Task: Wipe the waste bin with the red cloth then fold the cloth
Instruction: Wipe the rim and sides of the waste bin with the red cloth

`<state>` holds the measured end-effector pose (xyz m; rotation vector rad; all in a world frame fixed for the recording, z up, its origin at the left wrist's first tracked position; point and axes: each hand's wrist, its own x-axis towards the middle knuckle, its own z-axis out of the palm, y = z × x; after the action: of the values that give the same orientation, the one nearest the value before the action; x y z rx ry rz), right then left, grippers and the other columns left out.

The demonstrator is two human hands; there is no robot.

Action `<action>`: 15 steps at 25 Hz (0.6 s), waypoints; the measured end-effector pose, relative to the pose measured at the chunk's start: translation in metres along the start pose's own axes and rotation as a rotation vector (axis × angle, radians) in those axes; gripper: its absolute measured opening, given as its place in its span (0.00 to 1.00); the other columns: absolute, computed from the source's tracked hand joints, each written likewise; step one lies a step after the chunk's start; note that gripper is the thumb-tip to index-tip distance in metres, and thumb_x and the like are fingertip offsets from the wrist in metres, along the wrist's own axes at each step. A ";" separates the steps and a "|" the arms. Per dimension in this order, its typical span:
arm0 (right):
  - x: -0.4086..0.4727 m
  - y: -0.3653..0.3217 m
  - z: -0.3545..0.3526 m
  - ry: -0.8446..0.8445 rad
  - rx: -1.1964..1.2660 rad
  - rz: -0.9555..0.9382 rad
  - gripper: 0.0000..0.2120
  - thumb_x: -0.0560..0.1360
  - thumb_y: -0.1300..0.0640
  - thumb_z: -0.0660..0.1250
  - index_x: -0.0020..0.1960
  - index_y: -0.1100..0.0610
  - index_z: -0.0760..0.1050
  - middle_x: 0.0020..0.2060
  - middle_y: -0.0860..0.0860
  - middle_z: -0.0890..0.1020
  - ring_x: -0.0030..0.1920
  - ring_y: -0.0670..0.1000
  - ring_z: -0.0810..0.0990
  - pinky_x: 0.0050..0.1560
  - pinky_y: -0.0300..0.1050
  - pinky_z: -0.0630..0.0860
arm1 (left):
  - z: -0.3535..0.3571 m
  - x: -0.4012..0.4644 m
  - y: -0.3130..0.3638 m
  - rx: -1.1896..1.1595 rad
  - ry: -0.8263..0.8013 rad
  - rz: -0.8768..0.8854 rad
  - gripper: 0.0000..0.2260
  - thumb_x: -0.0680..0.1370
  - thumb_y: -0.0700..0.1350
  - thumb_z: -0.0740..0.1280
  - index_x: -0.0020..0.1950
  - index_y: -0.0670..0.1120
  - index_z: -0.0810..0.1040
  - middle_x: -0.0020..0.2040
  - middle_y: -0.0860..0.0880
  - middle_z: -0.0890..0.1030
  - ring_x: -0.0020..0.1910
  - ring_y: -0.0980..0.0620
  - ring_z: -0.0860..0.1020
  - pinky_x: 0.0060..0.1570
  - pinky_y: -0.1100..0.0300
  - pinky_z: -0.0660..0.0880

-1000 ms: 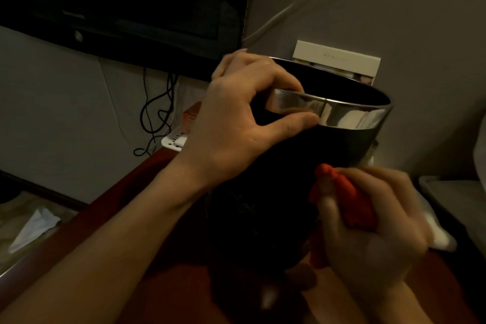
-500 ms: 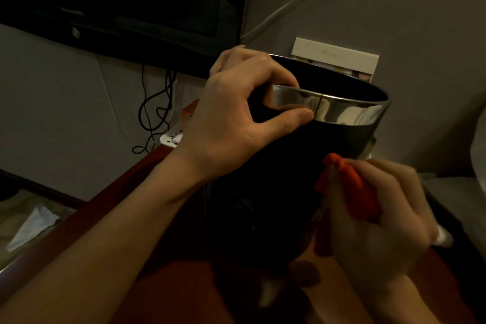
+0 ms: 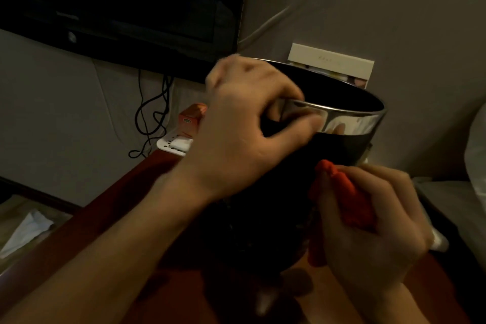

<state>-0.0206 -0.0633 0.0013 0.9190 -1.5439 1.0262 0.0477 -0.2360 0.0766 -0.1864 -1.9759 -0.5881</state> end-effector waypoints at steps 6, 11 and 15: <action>-0.039 -0.010 0.018 -0.186 -0.015 -0.128 0.06 0.74 0.57 0.76 0.46 0.61 0.86 0.43 0.55 0.83 0.43 0.48 0.80 0.47 0.36 0.76 | 0.001 -0.001 -0.002 -0.014 0.009 0.029 0.10 0.72 0.55 0.71 0.46 0.53 0.74 0.45 0.59 0.75 0.53 0.62 0.68 0.63 0.53 0.61; -0.016 -0.003 0.006 -0.078 0.024 -0.026 0.06 0.74 0.58 0.75 0.47 0.61 0.85 0.45 0.50 0.80 0.46 0.40 0.76 0.53 0.27 0.71 | -0.002 0.001 -0.004 -0.028 -0.013 0.018 0.10 0.71 0.55 0.71 0.46 0.51 0.77 0.46 0.57 0.77 0.54 0.62 0.69 0.63 0.52 0.63; -0.033 -0.008 0.016 -0.148 0.002 -0.059 0.06 0.73 0.58 0.76 0.46 0.61 0.85 0.44 0.54 0.83 0.44 0.45 0.79 0.48 0.34 0.76 | -0.004 0.002 -0.010 -0.041 -0.017 0.020 0.12 0.71 0.56 0.71 0.46 0.50 0.77 0.46 0.56 0.77 0.54 0.59 0.71 0.60 0.49 0.67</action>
<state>-0.0126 -0.0787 -0.0315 1.0562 -1.6280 0.9351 0.0467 -0.2468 0.0764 -0.2367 -1.9767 -0.6168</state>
